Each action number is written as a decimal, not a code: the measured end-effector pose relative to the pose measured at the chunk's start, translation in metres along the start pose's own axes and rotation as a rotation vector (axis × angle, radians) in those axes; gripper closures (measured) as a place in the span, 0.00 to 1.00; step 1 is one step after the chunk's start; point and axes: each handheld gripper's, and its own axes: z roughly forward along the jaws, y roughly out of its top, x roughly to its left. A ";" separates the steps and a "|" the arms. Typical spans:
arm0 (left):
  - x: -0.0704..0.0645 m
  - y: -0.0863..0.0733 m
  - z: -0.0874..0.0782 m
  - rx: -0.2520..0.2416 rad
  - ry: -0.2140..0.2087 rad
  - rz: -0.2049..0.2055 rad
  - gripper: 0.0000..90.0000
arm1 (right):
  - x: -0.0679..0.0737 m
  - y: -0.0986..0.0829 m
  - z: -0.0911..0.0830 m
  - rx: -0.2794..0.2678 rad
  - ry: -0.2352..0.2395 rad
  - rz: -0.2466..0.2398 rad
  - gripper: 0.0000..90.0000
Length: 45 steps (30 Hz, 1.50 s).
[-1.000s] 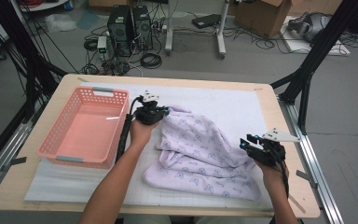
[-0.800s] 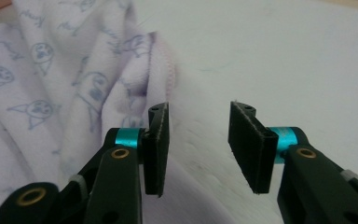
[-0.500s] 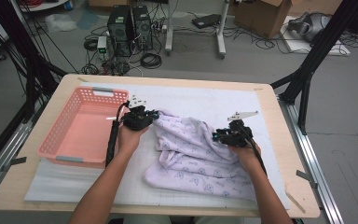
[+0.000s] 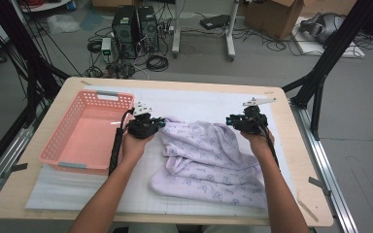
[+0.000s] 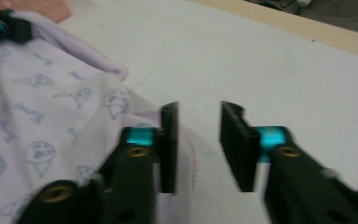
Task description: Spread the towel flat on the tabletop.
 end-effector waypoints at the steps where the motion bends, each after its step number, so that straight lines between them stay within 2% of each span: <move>1: -0.001 0.000 0.001 -0.004 0.000 -0.003 0.94 | 0.000 -0.001 0.003 0.018 0.021 0.006 0.60; 2: -0.001 -0.001 0.001 0.000 -0.004 -0.003 0.94 | 0.002 -0.003 0.007 0.046 0.024 -0.008 0.57; 3: -0.002 -0.001 0.001 0.003 -0.005 0.000 0.94 | 0.004 -0.004 0.012 0.081 0.004 -0.027 0.56; 5: -0.003 -0.003 0.002 0.003 -0.002 0.003 0.94 | 0.004 -0.007 0.024 0.131 -0.011 -0.051 0.58; 6: -0.003 -0.004 0.002 0.007 -0.005 -0.004 0.94 | 0.004 -0.008 0.029 0.153 -0.024 -0.057 0.68; 7: -0.004 -0.004 0.002 0.006 -0.005 -0.006 0.94 | 0.003 -0.009 0.033 0.174 -0.022 -0.063 0.84; 8: -0.004 -0.005 0.002 0.003 -0.005 -0.008 0.94 | 0.001 -0.010 0.036 0.187 -0.023 -0.076 0.93; 10: -0.004 -0.006 0.001 -0.003 0.002 -0.010 0.94 | -0.007 -0.008 0.039 0.194 -0.097 -0.101 0.95; 11: -0.003 -0.006 0.001 -0.002 0.003 -0.008 0.94 | -0.011 -0.005 0.037 0.171 -0.145 -0.092 0.95; 16: -0.006 -0.007 0.002 0.000 0.006 -0.010 0.94 | -0.031 0.014 0.020 -0.031 -0.394 -0.039 0.95; 18: -0.010 -0.009 0.004 0.013 -0.003 -0.005 0.94 | -0.036 0.021 0.015 -0.117 -0.459 0.001 0.95; 20: -0.012 -0.012 0.008 0.038 -0.024 -0.016 0.90 | -0.037 0.024 0.013 -0.153 -0.489 0.027 0.93; 21: -0.012 -0.013 0.010 0.055 -0.035 -0.022 0.84 | -0.038 0.023 0.015 -0.140 -0.492 0.027 0.91; 22: -0.012 -0.013 0.011 0.063 -0.046 -0.032 0.77 | -0.040 0.021 0.017 -0.103 -0.492 0.028 0.87; 24: -0.011 -0.013 0.011 0.062 -0.033 -0.043 0.64 | -0.042 0.016 0.016 -0.048 -0.473 0.048 0.75; 25: -0.009 -0.013 0.011 0.051 -0.024 -0.048 0.60 | -0.043 0.013 0.013 -0.057 -0.459 0.063 0.71; 27: -0.007 -0.009 0.010 0.041 0.000 -0.040 0.56 | -0.044 0.007 0.004 -0.083 -0.432 0.098 0.69; 29: -0.005 -0.004 0.009 0.031 0.005 -0.048 0.56 | -0.045 0.002 -0.006 -0.101 -0.412 0.116 0.68; 31: -0.001 0.002 0.008 -0.005 0.015 -0.059 0.55 | -0.047 -0.003 -0.015 -0.116 -0.391 0.129 0.68; 33: 0.002 0.009 0.010 -0.007 0.029 -0.072 0.55 | -0.047 -0.008 -0.023 -0.122 -0.387 0.129 0.68; 35: 0.006 0.015 0.013 -0.011 0.043 -0.070 0.56 | -0.046 -0.012 -0.028 -0.122 -0.362 0.133 0.68; 38: 0.011 0.024 0.023 0.026 0.057 -0.067 0.56 | -0.041 -0.018 -0.032 -0.112 -0.328 0.112 0.68; 39: 0.013 0.026 0.028 0.025 0.067 -0.064 0.56 | -0.039 -0.020 -0.033 -0.105 -0.324 0.099 0.68; 42: 0.018 0.033 0.044 0.085 0.066 -0.067 0.56 | -0.030 -0.024 -0.034 -0.084 -0.297 0.063 0.68; 45: 0.016 0.034 0.062 0.170 0.056 -0.036 0.54 | -0.025 -0.029 -0.035 -0.067 -0.275 0.028 0.68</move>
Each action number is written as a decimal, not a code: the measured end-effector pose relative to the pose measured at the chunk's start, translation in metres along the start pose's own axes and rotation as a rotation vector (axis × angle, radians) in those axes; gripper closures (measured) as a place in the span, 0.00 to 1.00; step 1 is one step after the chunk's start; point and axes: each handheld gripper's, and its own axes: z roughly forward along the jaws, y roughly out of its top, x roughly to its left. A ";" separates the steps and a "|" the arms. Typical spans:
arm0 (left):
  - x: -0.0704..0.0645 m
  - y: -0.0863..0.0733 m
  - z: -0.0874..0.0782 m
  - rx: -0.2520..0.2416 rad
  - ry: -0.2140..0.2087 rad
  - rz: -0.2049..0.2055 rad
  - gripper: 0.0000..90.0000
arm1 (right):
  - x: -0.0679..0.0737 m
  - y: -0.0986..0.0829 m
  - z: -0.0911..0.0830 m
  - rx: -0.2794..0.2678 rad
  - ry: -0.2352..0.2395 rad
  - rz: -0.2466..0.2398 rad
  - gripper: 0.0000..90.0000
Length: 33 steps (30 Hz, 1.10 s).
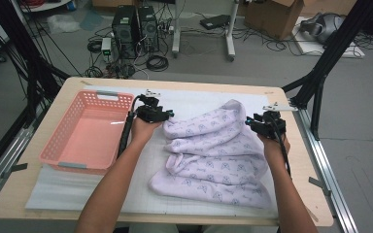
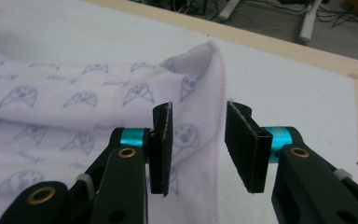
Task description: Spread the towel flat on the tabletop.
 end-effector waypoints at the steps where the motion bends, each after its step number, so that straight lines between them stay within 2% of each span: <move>1: -0.002 0.000 0.005 0.021 -0.003 0.012 0.54 | 0.001 -0.002 -0.001 0.006 0.007 -0.006 0.68; 4: -0.010 -0.003 0.015 0.042 -0.022 0.023 0.55 | 0.003 -0.006 -0.003 0.010 0.026 -0.018 0.67; 8: -0.021 -0.009 0.024 0.106 -0.058 0.043 0.56 | 0.004 -0.006 -0.005 0.012 0.037 -0.026 0.67; 10: -0.026 -0.010 0.027 0.117 -0.072 0.041 0.56 | 0.005 -0.005 -0.007 0.005 0.041 -0.026 0.66; 12: -0.032 -0.011 0.028 0.116 -0.060 0.060 0.52 | 0.005 -0.005 -0.008 0.002 0.047 -0.026 0.66; 17: -0.048 -0.014 0.027 0.129 -0.083 0.114 0.49 | 0.004 -0.005 -0.011 -0.003 0.049 -0.014 0.65; 18: -0.050 -0.016 0.026 0.119 -0.096 0.121 0.53 | 0.004 -0.005 -0.011 -0.001 0.049 -0.010 0.65; 22: -0.053 -0.020 0.024 0.105 -0.157 0.135 0.85 | 0.006 -0.005 -0.011 -0.003 0.057 -0.009 0.65; 24: -0.052 -0.018 0.023 0.090 -0.139 0.162 0.91 | 0.007 -0.005 -0.011 0.005 0.062 -0.007 0.65; 27: -0.043 -0.013 0.018 0.005 -0.072 0.107 0.92 | 0.008 -0.005 -0.011 0.009 0.065 -0.012 0.65; 33: -0.016 0.003 -0.007 -0.202 0.128 0.013 0.93 | 0.003 -0.007 -0.013 0.012 0.043 0.022 0.65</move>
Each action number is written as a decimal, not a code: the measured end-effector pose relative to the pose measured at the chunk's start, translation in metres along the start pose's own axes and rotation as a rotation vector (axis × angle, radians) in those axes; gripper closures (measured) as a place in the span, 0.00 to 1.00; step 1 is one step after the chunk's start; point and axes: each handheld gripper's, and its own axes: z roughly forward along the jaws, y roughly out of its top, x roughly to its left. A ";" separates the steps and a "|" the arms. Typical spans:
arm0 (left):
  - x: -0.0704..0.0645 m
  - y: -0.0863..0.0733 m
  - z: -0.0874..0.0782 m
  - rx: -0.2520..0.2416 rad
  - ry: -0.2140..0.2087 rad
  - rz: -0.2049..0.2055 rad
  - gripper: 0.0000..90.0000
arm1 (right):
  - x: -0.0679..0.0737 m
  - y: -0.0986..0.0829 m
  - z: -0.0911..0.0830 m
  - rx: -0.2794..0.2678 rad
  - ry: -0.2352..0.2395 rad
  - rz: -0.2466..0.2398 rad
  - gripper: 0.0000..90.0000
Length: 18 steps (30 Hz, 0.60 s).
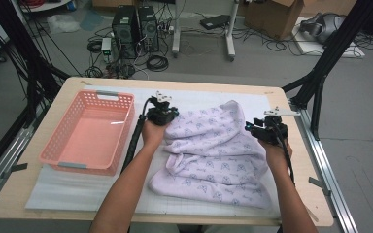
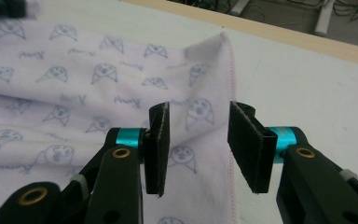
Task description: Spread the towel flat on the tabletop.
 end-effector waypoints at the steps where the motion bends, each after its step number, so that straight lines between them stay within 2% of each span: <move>1: 0.005 0.002 -0.003 -0.026 0.030 -0.014 0.93 | -0.001 -0.001 0.000 0.003 -0.005 0.006 0.65; 2: 0.010 0.003 -0.005 -0.039 0.046 -0.028 0.93 | -0.001 -0.002 0.001 0.006 -0.006 0.011 0.65; 4: 0.017 0.003 -0.008 -0.029 0.045 -0.057 0.90 | -0.001 -0.005 0.003 0.014 -0.010 0.018 0.65; 5: 0.019 0.002 -0.008 -0.016 0.034 -0.074 0.83 | -0.002 -0.008 0.003 0.003 -0.022 0.012 0.65; 6: 0.021 0.001 -0.009 -0.005 0.020 -0.094 0.71 | -0.003 -0.011 0.005 0.010 -0.021 0.017 0.65; 8: 0.021 -0.003 -0.011 -0.007 0.002 -0.110 0.59 | -0.006 -0.019 0.009 0.032 -0.019 0.038 0.65; 10: 0.019 -0.005 -0.012 0.023 -0.029 -0.122 0.52 | -0.008 -0.027 0.011 0.049 -0.014 0.058 0.65; 11: 0.016 -0.005 -0.014 0.031 -0.051 -0.115 0.48 | -0.008 -0.030 0.012 0.057 -0.014 0.057 0.65; 14: 0.006 -0.009 -0.021 -0.003 -0.096 -0.088 0.49 | -0.009 -0.038 0.011 0.082 0.015 0.056 0.63; 17: -0.001 -0.013 -0.026 0.021 -0.152 -0.063 0.49 | -0.005 -0.042 0.009 0.091 0.100 0.033 0.59; 18: -0.004 -0.013 -0.028 0.045 -0.171 -0.044 0.49 | -0.002 -0.043 0.009 0.094 0.119 0.015 0.58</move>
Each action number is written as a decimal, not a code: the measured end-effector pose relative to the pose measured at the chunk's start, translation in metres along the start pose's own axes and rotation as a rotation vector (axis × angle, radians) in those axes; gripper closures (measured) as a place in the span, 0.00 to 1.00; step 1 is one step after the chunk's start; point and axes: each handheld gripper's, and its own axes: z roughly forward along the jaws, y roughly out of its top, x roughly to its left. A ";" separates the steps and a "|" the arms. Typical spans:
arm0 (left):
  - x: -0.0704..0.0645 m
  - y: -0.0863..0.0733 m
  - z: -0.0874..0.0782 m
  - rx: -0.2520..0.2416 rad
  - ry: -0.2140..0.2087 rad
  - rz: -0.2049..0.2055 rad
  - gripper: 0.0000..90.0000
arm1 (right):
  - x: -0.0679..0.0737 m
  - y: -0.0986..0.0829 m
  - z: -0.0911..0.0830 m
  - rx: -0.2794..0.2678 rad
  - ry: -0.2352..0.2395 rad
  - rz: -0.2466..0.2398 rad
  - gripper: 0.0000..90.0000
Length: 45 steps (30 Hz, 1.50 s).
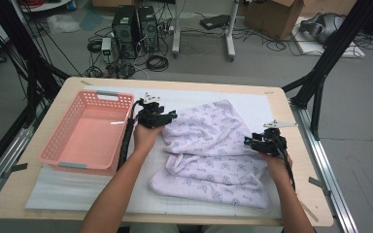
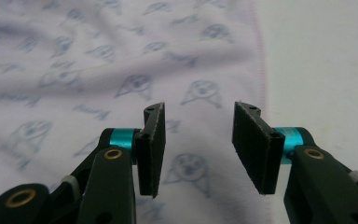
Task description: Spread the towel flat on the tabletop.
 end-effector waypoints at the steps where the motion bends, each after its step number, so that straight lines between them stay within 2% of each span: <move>1: -0.004 -0.001 -0.001 0.012 -0.011 0.021 0.49 | 0.004 0.000 0.001 0.008 0.030 -0.017 0.58; 3: -0.012 -0.004 -0.005 -0.006 -0.033 0.047 0.50 | 0.012 0.001 0.003 0.026 0.064 -0.058 0.58; 6: -0.021 -0.011 -0.010 0.017 -0.071 0.067 0.49 | 0.023 0.002 0.006 0.042 0.090 -0.095 0.58; 11: -0.031 -0.029 -0.018 0.057 -0.127 0.086 0.46 | 0.030 -0.001 0.002 0.031 0.124 -0.099 0.56; 13: -0.034 -0.036 -0.021 0.065 -0.143 0.096 0.44 | 0.033 -0.003 0.001 0.046 0.138 -0.113 0.56; 16: -0.037 -0.045 -0.024 0.106 -0.171 0.109 0.39 | 0.037 -0.008 0.002 0.069 0.160 -0.136 0.55; 20: -0.040 -0.056 -0.022 0.162 -0.186 0.127 0.38 | 0.041 -0.013 0.007 0.098 0.130 -0.140 0.57; 23: -0.042 -0.063 -0.017 0.191 -0.182 0.137 0.39 | 0.042 -0.013 0.009 0.100 0.092 -0.133 0.64; 25: -0.044 -0.063 -0.017 0.189 -0.151 0.171 0.47 | 0.042 -0.012 0.011 0.107 0.066 -0.142 0.73; 28: -0.043 -0.059 -0.016 0.164 -0.113 0.194 0.79 | 0.040 -0.009 0.013 0.113 0.051 -0.152 0.89; 29: -0.042 -0.057 -0.014 0.147 -0.093 0.183 0.85 | 0.038 -0.007 0.014 0.113 0.045 -0.154 0.90; 30: -0.040 -0.055 -0.013 0.139 -0.076 0.171 0.87 | 0.038 -0.004 0.016 0.112 0.033 -0.153 0.91; 35: -0.030 -0.036 -0.003 0.067 0.020 0.130 0.87 | 0.040 0.014 0.026 0.036 -0.060 -0.142 0.91; 37: -0.022 -0.030 0.002 0.055 0.039 0.091 0.87 | 0.040 0.021 0.033 0.018 -0.085 -0.131 0.91; 38: -0.019 -0.029 0.004 0.028 0.052 0.070 0.87 | 0.039 0.025 0.037 0.002 -0.095 -0.130 0.91; 40: -0.012 -0.030 0.008 0.000 0.083 0.031 0.87 | 0.037 0.031 0.044 -0.020 -0.107 -0.098 0.91; 42: -0.008 -0.029 0.013 0.000 0.099 0.013 0.87 | 0.037 0.038 0.050 -0.057 -0.134 -0.081 0.91; 44: -0.008 -0.028 0.013 -0.036 0.111 0.004 0.86 | 0.039 0.044 0.055 -0.078 -0.179 -0.085 0.91; 45: -0.008 -0.028 0.013 -0.043 0.114 -0.004 0.83 | 0.039 0.046 0.057 -0.089 -0.194 -0.082 0.91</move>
